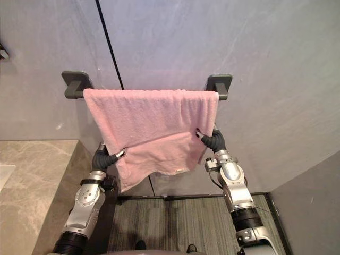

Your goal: Organize washtable

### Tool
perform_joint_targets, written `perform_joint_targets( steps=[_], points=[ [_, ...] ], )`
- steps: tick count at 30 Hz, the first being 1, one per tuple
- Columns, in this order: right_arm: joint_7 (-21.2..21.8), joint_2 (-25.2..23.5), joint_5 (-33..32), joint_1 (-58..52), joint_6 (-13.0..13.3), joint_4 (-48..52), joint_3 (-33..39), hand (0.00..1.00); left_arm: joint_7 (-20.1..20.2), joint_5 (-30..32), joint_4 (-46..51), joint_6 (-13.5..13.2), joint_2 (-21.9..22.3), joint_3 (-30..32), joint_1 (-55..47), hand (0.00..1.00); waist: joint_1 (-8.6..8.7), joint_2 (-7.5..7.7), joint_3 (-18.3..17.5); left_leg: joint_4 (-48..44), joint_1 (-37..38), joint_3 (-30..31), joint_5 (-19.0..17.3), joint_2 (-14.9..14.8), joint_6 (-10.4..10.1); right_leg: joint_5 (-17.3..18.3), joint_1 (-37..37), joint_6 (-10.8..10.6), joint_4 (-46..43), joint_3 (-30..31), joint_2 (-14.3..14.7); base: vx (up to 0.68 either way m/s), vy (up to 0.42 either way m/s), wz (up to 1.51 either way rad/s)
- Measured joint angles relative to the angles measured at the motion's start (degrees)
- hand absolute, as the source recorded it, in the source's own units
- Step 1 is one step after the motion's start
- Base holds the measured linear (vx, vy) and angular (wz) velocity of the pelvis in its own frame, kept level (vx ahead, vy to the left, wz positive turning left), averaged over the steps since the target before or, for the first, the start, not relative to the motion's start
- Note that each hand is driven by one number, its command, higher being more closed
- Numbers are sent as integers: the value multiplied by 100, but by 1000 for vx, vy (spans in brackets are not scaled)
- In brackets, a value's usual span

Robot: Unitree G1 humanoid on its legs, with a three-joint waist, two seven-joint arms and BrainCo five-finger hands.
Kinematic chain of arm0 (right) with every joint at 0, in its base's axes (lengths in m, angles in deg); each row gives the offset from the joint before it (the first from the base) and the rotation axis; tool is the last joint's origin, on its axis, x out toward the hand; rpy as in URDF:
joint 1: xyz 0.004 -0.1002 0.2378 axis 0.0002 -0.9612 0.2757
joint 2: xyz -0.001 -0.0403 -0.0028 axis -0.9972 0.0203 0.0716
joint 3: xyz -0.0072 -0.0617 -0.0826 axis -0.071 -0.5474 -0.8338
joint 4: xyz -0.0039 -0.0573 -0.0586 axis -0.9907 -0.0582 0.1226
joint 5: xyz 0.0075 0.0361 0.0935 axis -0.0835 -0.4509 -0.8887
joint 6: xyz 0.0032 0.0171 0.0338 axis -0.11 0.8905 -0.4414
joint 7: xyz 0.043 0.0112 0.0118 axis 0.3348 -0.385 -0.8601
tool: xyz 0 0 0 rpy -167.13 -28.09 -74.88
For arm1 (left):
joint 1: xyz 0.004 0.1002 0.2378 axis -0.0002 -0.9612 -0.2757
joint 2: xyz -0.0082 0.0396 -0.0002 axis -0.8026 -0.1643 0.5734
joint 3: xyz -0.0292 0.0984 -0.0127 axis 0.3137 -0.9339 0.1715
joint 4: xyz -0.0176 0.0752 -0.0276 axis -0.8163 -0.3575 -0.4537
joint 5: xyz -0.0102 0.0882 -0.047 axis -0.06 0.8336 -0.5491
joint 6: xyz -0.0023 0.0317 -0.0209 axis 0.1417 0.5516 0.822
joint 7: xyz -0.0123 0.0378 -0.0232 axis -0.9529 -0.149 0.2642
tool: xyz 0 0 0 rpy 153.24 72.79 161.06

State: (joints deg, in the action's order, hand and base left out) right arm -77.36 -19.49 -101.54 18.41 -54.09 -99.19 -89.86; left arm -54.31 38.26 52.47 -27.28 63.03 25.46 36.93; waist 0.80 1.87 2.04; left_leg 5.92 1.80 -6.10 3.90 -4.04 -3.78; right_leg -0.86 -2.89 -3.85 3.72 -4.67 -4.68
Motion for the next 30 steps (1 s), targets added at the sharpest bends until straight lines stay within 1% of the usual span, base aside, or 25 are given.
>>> perform_joint_targets(
  steps=[4,7,10,14,17,19,25,28,30],
  points=[
    [-33,-23,6,0,3,-123,37,0,-10,0,-23,-42,0,149,-38,0,4,35,25,0,-7,-1,-6,2,-3,-21,-16,-4,50,-3,0,0,0,0],
    [-135,-41,6,-42,-7,-166,151,0,-44,-2,-129,68,-8,237,-105,0,14,62,53,0,-9,0,-13,3,-6,-22,-25,-4,71,-9,-1,0,0,0],
    [-166,-102,3,-98,-54,-241,299,0,-40,-5,-128,112,-8,234,-245,0,15,90,70,-1,-10,15,-26,6,-18,-44,-75,-5,149,-31,-1,5,-9,2],
    [-185,-171,-4,-255,-66,-333,309,0,-32,-107,-98,111,30,217,-300,0,-10,82,76,-36,-14,22,-29,-1,-22,-47,-83,-4,156,-41,0,1,-3,1],
    [-282,-382,-10,-578,-133,-346,384,0,-30,-110,38,110,118,213,-448,0,5,63,108,-36,-28,23,-29,3,-22,-48,-85,-5,151,-46,0,0,0,0],
    [-357,-549,-18,-804,-179,-351,509,0,-29,-110,135,110,201,215,-571,0,27,44,138,-36,-24,20,-29,2,-22,-49,-81,-6,142,-42,1,-36,-11,-2],
    [-483,-720,-13,-1032,-182,-351,746,0,-43,-225,170,120,289,262,-855,0,131,10,165,-36,-4,20,-29,0,-22,-52,-72,-9,142,-36,2,-38,-10,0],
    [-568,-788,-11,-1166,-183,-346,918,0,-86,-244,214,132,387,458,-920,0,138,8,166,-38,3,9,-29,-4,-23,-53,-75,-9,142,-22,1,-6,-4,-1],
    [-645,-794,3,-1301,-192,-316,1126,0,-171,-275,476,136,456,601,-959,0,129,2,170,-39,2,-9,-31,-5,-24,-54,-85,-8,137,-5,0,-7,-9,-4]
  ],
)
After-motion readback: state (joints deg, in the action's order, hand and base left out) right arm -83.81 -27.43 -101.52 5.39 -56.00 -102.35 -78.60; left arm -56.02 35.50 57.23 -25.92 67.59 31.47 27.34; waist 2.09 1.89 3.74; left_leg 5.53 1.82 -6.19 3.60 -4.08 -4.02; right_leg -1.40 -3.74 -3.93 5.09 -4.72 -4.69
